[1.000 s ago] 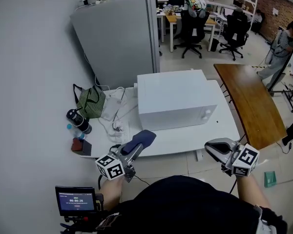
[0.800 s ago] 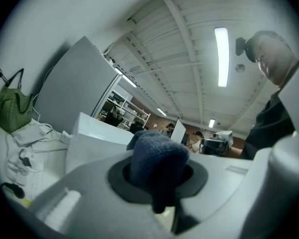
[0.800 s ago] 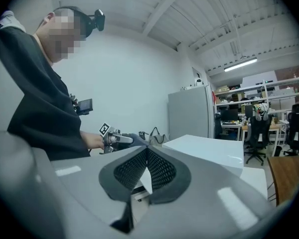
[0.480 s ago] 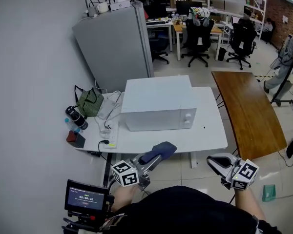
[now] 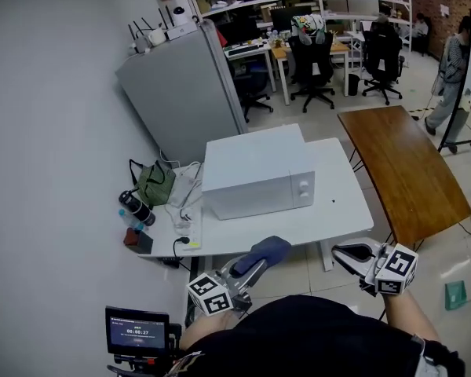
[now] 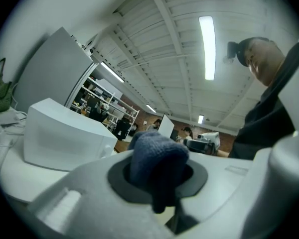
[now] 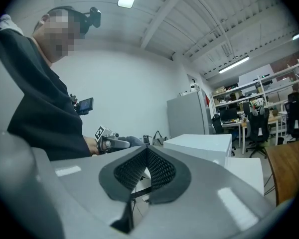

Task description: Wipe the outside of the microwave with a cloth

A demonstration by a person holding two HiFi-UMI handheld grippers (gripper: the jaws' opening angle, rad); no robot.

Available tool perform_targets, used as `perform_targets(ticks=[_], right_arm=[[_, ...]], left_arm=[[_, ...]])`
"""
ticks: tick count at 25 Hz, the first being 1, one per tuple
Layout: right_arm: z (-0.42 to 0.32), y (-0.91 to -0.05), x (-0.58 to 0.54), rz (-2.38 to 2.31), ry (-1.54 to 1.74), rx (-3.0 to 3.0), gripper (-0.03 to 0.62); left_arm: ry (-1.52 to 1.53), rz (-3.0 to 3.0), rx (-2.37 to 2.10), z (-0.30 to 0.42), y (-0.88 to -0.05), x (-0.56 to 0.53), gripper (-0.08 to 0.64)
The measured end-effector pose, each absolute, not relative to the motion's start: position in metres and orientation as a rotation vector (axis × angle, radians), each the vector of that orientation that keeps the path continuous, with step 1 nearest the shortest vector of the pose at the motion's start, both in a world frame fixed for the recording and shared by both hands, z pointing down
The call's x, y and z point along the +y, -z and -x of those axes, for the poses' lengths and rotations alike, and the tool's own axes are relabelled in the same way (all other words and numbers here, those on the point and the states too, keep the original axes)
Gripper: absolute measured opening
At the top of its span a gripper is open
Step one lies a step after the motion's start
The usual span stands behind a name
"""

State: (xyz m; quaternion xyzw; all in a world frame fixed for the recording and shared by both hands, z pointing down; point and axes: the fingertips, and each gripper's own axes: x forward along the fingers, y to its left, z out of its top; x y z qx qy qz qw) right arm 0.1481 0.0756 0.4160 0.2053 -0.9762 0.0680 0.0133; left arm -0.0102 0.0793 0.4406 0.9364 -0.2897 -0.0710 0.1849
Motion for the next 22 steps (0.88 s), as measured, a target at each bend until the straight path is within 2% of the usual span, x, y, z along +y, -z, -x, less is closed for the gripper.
perform_targets(ticks=[13,22], right_arm=[[-0.049,-0.402,0.107,-0.609,-0.168,-3.046,0.006],[-0.045,-0.404,0.112,-0.653,-0.147,-3.016,0.006]], left_arm=[[0.23,-2.59,-0.825,0.095,-0.452,0.114,0.059],[0.228,-2.616,-0.782,0.1,-0.446,0.116,0.058]])
